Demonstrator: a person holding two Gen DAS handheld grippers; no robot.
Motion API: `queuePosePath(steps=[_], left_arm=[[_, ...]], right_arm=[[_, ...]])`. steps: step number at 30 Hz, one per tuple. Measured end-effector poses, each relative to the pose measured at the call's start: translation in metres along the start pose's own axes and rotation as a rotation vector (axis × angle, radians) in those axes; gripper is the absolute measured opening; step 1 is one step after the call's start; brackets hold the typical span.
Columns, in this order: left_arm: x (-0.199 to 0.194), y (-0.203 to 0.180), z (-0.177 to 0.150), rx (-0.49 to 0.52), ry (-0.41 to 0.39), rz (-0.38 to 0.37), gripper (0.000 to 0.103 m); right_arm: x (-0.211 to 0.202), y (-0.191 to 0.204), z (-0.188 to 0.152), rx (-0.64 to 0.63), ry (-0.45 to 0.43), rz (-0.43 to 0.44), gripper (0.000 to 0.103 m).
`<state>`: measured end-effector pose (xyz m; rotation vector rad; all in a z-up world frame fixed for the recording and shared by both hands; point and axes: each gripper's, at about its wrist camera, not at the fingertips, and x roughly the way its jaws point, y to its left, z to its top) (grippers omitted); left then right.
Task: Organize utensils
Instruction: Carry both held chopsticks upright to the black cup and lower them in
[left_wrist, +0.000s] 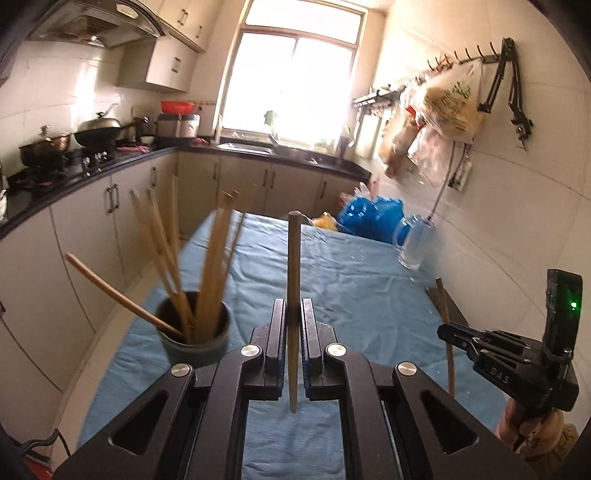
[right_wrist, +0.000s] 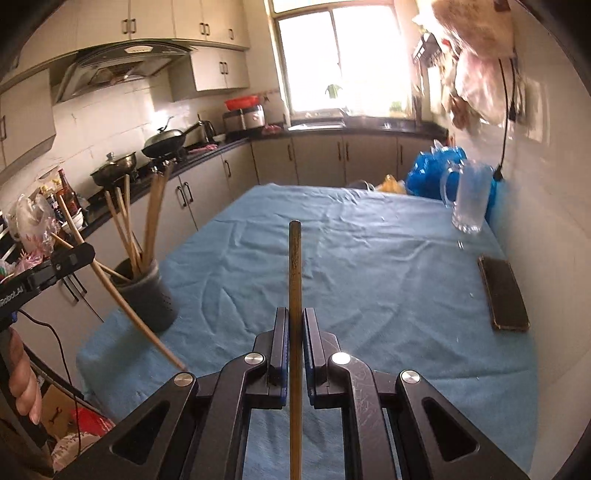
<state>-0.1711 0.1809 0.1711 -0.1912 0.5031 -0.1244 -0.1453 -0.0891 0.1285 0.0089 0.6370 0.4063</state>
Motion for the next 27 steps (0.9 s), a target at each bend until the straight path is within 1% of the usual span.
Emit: queuePosePath(steps=[3,7,11,14,19,23,26,27], left_arm=[[-0.011,0.01,0.005,-0.031,-0.023,-0.009,0.006],[-0.032,0.025,0.015,-0.075,-0.073,-0.025,0.006],[-0.052,0.035,0.023,-0.093,-0.132,-0.006,0.006],[-0.06,0.043,0.03,-0.104,-0.164,0.022,0.006],[-0.066,0.057,0.048,-0.112,-0.196,0.047,0.006],[-0.066,0.061,0.063,-0.084,-0.225,0.07,0.006],[-0.059,0.063,0.07,-0.071,-0.218,0.093,0.006],[-0.053,0.064,0.072,-0.065,-0.207,0.111,0.006]], right_arm=[[-0.001,0.009,0.006,-0.01,-0.019,0.009,0.008],[-0.002,0.018,0.015,-0.013,-0.048,0.026,0.008],[-0.002,0.029,0.026,-0.01,-0.088,0.053,0.008],[-0.001,0.037,0.035,0.0,-0.116,0.08,0.008],[0.006,0.056,0.053,0.011,-0.158,0.132,0.008],[0.017,0.077,0.069,0.007,-0.171,0.176,0.008],[0.026,0.096,0.084,-0.005,-0.187,0.203,0.008],[0.029,0.103,0.09,-0.006,-0.199,0.213,0.008]])
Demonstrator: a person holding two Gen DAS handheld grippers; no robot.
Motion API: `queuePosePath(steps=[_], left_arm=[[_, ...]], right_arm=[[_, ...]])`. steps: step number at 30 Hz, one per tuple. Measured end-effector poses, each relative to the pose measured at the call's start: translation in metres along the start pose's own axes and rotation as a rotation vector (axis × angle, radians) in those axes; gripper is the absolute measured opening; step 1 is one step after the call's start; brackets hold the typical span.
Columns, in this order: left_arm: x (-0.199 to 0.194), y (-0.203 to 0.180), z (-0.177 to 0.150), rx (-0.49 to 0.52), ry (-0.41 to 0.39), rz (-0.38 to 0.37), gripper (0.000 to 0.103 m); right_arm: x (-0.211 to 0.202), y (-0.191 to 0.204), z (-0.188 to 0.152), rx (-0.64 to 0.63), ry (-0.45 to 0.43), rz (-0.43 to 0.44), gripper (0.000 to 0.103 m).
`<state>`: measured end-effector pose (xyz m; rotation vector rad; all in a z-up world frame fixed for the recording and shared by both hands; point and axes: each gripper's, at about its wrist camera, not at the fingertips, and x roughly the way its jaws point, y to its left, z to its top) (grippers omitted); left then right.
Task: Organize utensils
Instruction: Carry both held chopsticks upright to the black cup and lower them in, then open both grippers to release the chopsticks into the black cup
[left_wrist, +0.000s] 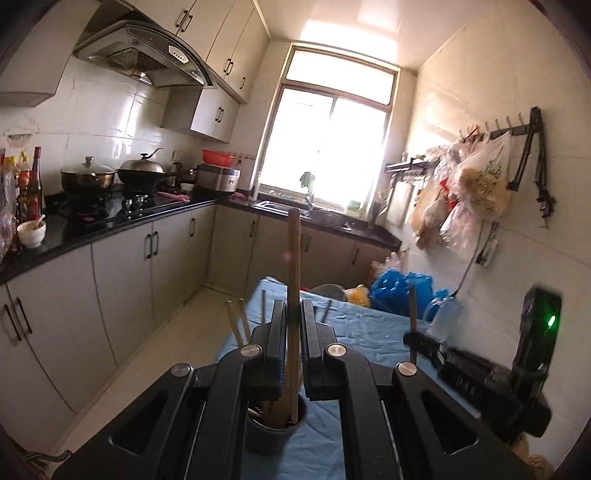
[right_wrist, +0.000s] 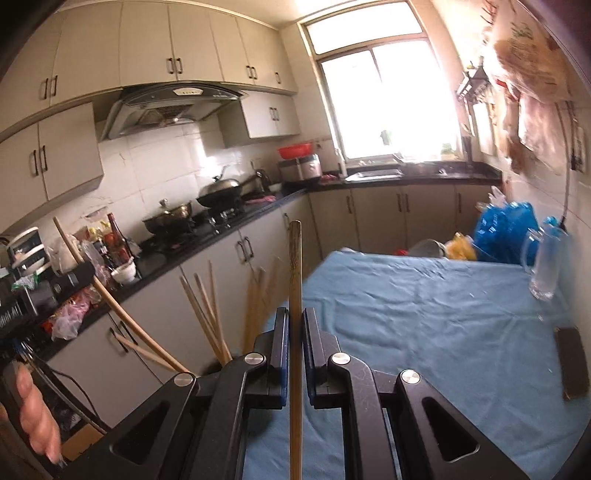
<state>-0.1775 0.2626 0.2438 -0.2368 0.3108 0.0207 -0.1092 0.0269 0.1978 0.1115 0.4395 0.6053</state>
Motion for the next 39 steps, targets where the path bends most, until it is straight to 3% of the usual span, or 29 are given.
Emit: queuePosePath(steps=[8,16,21,33,35,37,38,39], left_arm=[[0.037,0.015,-0.003,-0.016,0.077,0.047,0.006],[0.058,0.025,-0.005,-0.018,0.084,0.044,0.006],[0.067,0.027,-0.012,-0.018,0.108,0.036,0.006],[0.074,0.028,-0.026,-0.034,0.151,0.049,0.006],[0.072,0.027,-0.026,-0.037,0.155,0.048,0.007],[0.07,0.026,-0.027,-0.039,0.16,0.045,0.009],[0.068,0.024,-0.027,-0.036,0.161,0.047,0.012],[0.067,0.023,-0.027,-0.034,0.162,0.048,0.021]], right_arm=[[0.057,0.036,0.032,0.067,-0.08,0.12,0.008],[0.099,0.063,0.033,0.033,-0.143,0.069,0.008],[0.106,0.062,0.022,-0.014,-0.19,-0.017,0.008],[0.115,0.046,-0.004,0.006,-0.127,-0.032,0.009],[0.112,0.043,-0.005,0.014,-0.129,-0.036,0.017],[0.109,0.04,-0.006,0.029,-0.133,-0.035,0.043],[0.106,0.039,-0.006,0.041,-0.14,-0.035,0.046],[0.103,0.037,-0.005,0.052,-0.145,-0.036,0.046]])
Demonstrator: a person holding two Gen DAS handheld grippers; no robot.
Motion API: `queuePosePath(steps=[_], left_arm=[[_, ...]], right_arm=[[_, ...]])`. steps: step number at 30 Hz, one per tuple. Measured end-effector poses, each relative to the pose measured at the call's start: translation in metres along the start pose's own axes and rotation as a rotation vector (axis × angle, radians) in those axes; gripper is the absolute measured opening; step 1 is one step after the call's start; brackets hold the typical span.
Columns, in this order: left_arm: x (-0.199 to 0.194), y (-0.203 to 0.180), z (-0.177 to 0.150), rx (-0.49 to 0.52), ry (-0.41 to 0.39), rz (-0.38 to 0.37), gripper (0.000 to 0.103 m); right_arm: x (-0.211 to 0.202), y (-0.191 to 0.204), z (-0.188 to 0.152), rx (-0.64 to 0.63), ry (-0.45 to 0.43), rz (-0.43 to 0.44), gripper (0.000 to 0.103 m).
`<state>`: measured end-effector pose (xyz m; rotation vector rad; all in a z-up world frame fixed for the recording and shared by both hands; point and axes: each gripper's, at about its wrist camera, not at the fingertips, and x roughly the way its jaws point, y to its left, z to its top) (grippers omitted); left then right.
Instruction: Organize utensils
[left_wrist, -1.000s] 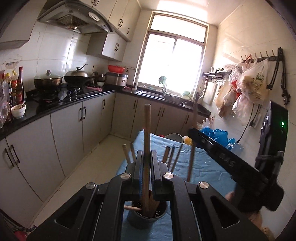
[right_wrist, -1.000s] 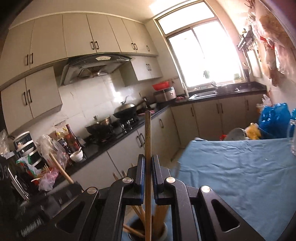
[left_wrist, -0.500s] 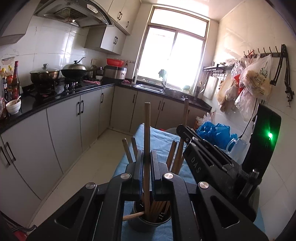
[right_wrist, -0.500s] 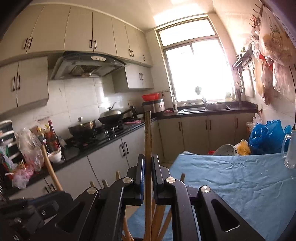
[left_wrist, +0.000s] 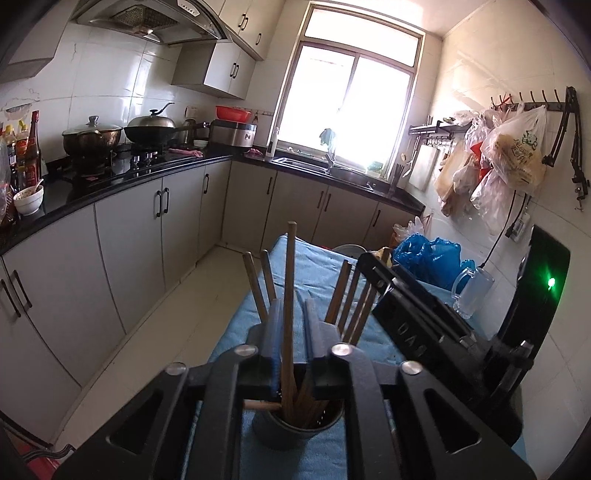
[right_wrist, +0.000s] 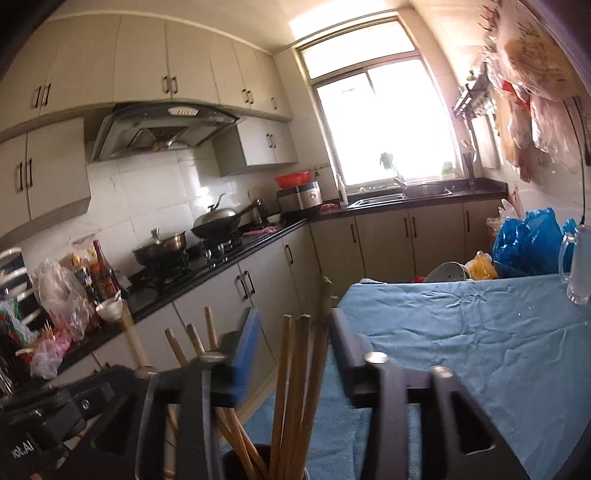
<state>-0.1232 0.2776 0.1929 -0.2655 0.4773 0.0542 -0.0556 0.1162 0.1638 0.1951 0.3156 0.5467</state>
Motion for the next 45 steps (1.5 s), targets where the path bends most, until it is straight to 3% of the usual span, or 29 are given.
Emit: queuePosePath(steps=[1,3,7,16,21,24,30,33,40,45], left_arm=[[-0.002,-0.002,-0.001,0.002,-0.002,0.001,0.032],[-0.008,-0.005,-0.003,0.002,-0.017,0.009,0.042],[-0.019,-0.009,-0.006,-0.001,-0.038,0.017,0.06],[-0.038,-0.032,-0.022,0.041,-0.042,0.017,0.074],[-0.037,-0.05,-0.043,0.098,-0.027,0.056,0.08],[-0.035,-0.06,-0.057,0.127,0.0,0.025,0.085],[-0.049,-0.072,-0.073,0.15,-0.078,0.061,0.098],[-0.057,-0.073,-0.072,0.131,-0.112,0.056,0.098],[-0.07,-0.08,-0.079,0.181,-0.203,0.162,0.103],[-0.073,-0.073,-0.078,0.147,-0.201,0.192,0.103]], right_arm=[[-0.002,-0.001,0.001,0.007,-0.002,0.001,0.046],[-0.009,-0.006,0.004,0.02,-0.008,0.002,0.047],[-0.022,-0.013,0.006,0.032,-0.02,-0.017,0.059],[-0.056,-0.049,-0.005,0.062,-0.003,-0.133,0.076],[-0.076,-0.076,-0.023,0.12,0.042,-0.205,0.078],[-0.089,-0.086,-0.034,0.141,0.055,-0.238,0.078],[-0.111,-0.094,-0.051,0.099,0.064,-0.287,0.083],[-0.117,-0.096,-0.056,0.099,0.076,-0.298,0.084],[-0.122,-0.098,-0.067,0.101,0.111,-0.299,0.085],[-0.125,-0.096,-0.072,0.094,0.123,-0.307,0.086]])
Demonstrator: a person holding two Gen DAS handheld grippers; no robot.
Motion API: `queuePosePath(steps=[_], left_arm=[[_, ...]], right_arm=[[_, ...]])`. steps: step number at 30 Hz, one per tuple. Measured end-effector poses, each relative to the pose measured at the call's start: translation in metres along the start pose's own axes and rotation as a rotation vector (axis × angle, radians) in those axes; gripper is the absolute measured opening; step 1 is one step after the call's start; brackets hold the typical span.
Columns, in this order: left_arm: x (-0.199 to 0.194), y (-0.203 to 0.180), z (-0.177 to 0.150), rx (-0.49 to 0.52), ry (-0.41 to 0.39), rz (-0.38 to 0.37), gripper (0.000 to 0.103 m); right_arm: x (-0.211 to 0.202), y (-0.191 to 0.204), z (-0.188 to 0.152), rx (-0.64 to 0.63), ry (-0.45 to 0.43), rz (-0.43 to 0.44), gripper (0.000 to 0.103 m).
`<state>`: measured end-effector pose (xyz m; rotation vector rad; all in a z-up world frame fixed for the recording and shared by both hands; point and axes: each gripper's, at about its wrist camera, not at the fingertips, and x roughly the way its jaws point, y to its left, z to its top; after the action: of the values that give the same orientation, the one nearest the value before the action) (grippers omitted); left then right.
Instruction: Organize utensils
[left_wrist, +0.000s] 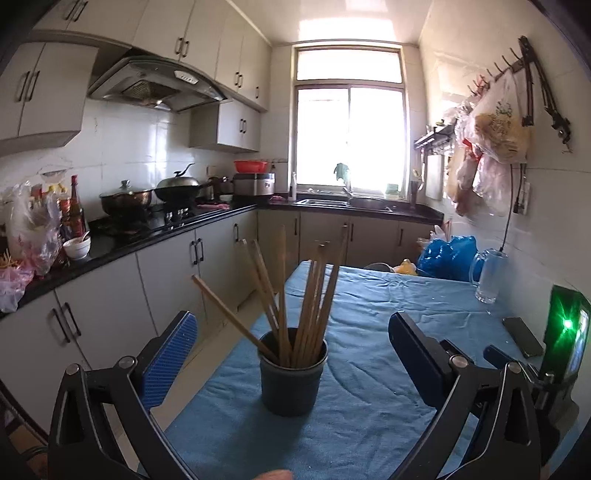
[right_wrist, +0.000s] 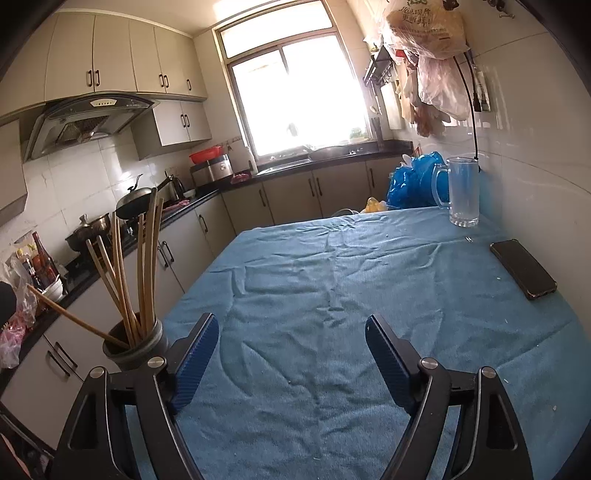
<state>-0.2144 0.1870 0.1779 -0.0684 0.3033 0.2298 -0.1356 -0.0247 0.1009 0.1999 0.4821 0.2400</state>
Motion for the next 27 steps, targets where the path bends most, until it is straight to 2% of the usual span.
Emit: queuePosePath(steps=[6,13,27], left_arm=[[-0.001,0.009,-0.006,-0.032,0.0,0.025,0.103],[0.009,0.01,-0.017,-0.029,0.103,0.023,0.103],[0.034,0.013,-0.038,-0.012,0.228,0.058,0.103]], right_arm=[[-0.006,0.0,-0.008,-0.003,0.009,-0.011,0.088],[-0.004,0.01,-0.019,-0.05,0.036,-0.021,0.088],[0.002,0.009,-0.025,-0.06,0.06,-0.064,0.091]])
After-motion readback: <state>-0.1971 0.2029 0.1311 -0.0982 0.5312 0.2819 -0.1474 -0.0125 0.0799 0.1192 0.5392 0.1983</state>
